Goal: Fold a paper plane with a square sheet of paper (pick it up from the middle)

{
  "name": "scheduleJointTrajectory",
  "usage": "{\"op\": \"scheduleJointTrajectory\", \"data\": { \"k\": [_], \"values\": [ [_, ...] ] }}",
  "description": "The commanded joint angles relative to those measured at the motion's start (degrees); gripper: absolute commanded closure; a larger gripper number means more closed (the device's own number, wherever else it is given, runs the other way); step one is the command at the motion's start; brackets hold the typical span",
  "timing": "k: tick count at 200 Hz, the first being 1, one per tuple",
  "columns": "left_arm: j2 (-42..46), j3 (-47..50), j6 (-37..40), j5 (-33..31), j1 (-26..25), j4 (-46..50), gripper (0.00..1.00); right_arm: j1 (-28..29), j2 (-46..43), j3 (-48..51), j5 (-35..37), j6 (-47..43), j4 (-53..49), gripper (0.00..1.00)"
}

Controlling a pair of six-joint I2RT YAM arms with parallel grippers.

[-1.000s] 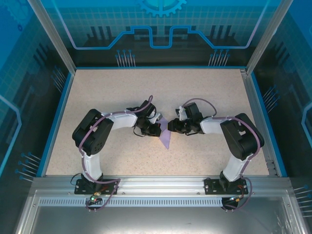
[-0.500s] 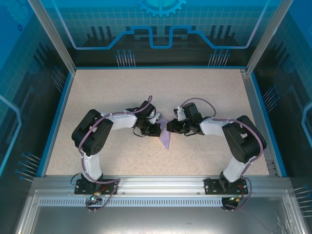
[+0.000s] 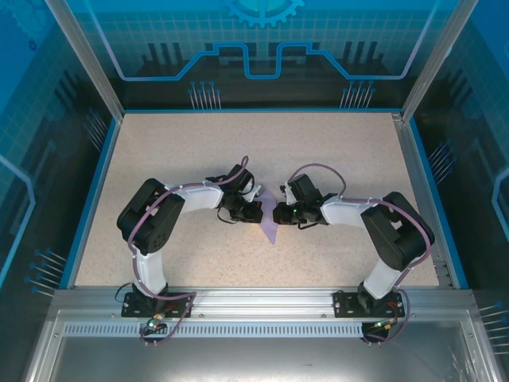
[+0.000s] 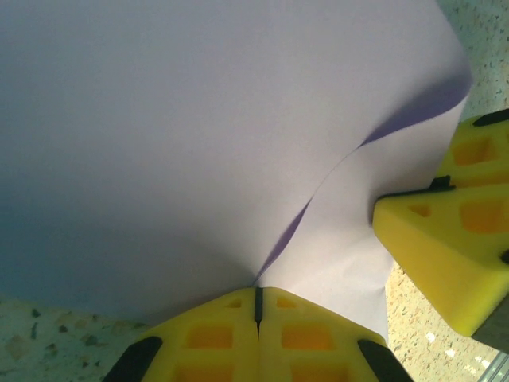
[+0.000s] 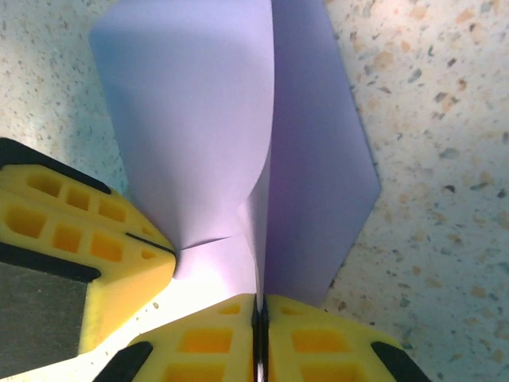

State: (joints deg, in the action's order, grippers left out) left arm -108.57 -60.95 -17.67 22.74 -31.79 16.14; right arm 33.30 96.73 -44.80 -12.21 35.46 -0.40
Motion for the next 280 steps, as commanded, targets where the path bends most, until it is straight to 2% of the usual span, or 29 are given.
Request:
{"op": "scheduleJointTrajectory", "data": {
  "k": [1,33,99,157,176,213,280],
  "values": [
    [-3.0,2.2,0.6,-7.1,0.0,1.6,0.98,2.0,-1.5,-1.9,4.1,-1.3,-3.4,0.9],
    [-3.4,2.2,0.8,-6.9,0.0,1.7,0.98,4.4,-2.6,-2.2,7.1,-1.5,-3.9,0.91],
    [-3.3,2.4,1.1,-6.9,0.1,1.8,0.98,4.8,-3.2,-2.0,3.5,2.5,-1.3,0.88],
    [-3.2,2.8,1.4,-6.8,0.2,1.8,0.98,2.5,-3.1,0.0,-2.2,7.6,3.8,0.87],
    [-3.0,2.9,1.3,-6.5,0.4,1.6,0.98,2.3,-3.5,0.3,-2.5,7.9,3.8,0.86],
    [-2.9,3.3,1.3,-6.1,0.9,1.3,0.98,2.2,-5.3,2.2,-3.1,8.7,5.5,0.78],
    [-3.0,3.6,1.4,-5.6,1.5,0.7,0.99,2.0,-8.6,5.4,-2.7,8.6,7.8,0.77]
  ]
}}
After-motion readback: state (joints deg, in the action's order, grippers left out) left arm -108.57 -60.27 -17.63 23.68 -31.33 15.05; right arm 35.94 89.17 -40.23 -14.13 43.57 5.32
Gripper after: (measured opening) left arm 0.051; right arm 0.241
